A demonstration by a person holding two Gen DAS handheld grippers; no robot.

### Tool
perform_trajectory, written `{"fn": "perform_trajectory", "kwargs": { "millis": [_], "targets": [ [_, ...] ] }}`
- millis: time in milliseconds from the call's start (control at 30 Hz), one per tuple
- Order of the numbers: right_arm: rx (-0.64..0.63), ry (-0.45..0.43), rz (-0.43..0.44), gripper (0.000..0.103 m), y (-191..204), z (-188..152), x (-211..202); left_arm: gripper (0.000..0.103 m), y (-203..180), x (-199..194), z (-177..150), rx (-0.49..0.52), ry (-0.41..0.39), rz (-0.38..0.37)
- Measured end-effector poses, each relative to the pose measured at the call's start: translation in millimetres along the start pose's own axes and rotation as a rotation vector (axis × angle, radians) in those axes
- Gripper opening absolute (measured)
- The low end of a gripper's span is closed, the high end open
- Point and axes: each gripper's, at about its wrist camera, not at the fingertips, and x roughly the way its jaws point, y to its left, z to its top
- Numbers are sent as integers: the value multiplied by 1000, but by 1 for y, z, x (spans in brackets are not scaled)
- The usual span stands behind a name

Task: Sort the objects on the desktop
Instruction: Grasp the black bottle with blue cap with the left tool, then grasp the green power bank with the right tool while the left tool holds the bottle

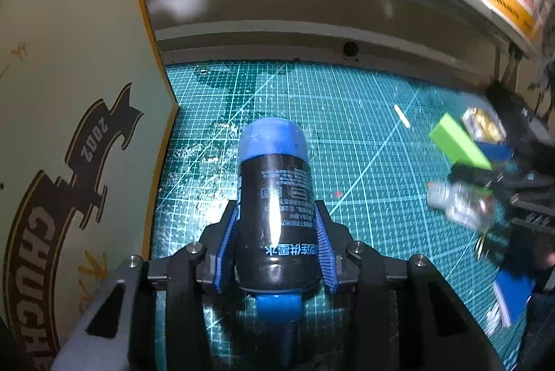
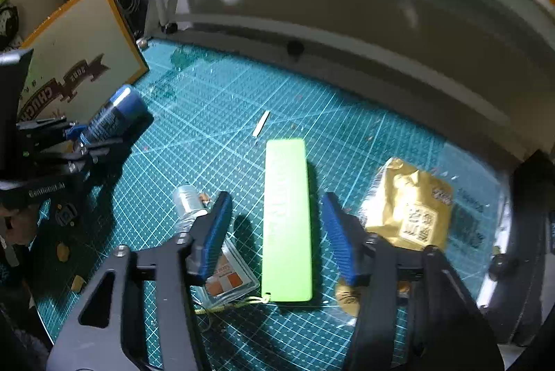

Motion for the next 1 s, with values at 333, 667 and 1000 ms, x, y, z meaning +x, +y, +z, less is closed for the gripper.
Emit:
{"fn": "perform_trajectory", "kwargs": {
  "millis": [333, 667, 1000],
  "targets": [
    [66, -54, -37, 23, -1, -5, -26, 40, -3, -22, 0, -3, -68, -36],
    [86, -234, -93, 23, 24, -19, -113, 40, -21, -109, -5, 58, -241, -57],
    [94, -383, -128, 23, 58, -43, -199, 40, -32, -196, -29, 117, -411, -60]
  ]
}}
